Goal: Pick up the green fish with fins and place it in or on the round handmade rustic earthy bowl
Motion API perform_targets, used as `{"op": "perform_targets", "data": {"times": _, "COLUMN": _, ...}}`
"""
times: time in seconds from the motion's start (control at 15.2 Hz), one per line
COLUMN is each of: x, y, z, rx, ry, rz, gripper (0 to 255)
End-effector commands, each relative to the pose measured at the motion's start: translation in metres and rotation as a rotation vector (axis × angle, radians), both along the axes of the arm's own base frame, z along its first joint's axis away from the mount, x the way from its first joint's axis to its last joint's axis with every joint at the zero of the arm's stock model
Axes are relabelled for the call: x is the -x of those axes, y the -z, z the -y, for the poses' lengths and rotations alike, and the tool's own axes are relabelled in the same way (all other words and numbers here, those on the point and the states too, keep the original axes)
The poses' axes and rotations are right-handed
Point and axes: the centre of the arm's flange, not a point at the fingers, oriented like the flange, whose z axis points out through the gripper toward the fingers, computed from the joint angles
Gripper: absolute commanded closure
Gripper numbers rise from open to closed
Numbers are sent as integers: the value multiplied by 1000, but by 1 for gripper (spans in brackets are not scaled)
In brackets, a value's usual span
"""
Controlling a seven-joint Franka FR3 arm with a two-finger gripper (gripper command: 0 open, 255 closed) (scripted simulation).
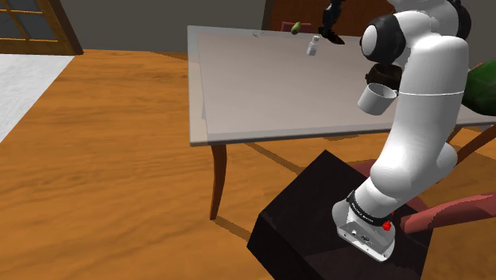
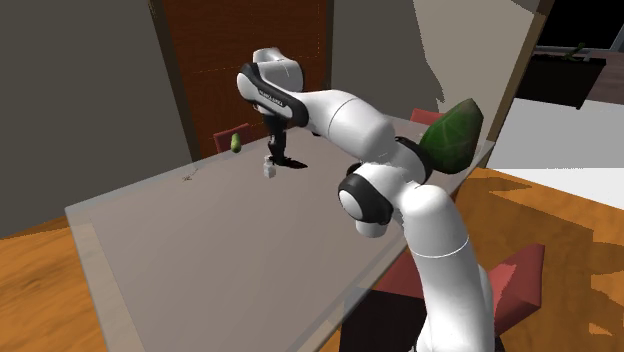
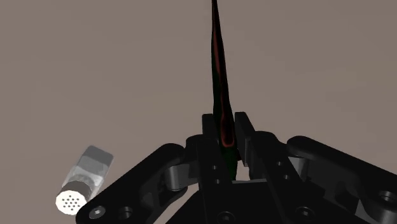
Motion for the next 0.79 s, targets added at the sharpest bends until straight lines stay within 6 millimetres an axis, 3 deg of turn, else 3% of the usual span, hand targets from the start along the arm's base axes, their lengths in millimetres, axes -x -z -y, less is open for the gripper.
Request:
{"op": "perform_targets", "data": {"times": 0.0, "x": 0, "y": -10, "z": 0, "rx": 0, "ry": 0, "rz": -1, "gripper": 255}}
{"op": "perform_targets", "data": {"times": 0.2, "x": 0, "y": -22, "z": 0, "rx": 0, "ry": 0, "rz": -1, "gripper": 255}}
{"op": "perform_targets", "data": {"times": 0.73, "x": 101, "y": -22, "z": 33, "rx": 0, "ry": 0, "rz": -1, "gripper": 255}}
